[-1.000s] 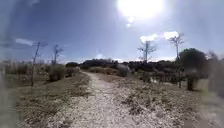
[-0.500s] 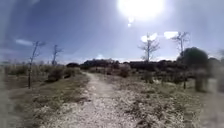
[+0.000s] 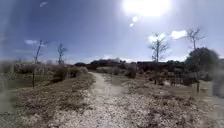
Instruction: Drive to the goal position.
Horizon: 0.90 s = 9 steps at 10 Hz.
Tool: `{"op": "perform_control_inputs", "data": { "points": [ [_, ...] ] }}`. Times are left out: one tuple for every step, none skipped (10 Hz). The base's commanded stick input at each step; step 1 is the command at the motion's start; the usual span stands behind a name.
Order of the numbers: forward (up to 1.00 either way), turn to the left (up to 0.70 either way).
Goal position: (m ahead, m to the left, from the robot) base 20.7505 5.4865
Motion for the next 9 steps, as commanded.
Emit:
{"op": "perform_control_inputs", "data": {
  "points": [
    [0.7,0.0],
    [0.7,0.0],
    [0.7,0.0],
    [0.7,0.0],
    [0.7,0.0],
    [0.7,0.0],
    [0.7,0.0],
    [0.7,0.0],
    [0.7,0.0]
  ]
}}
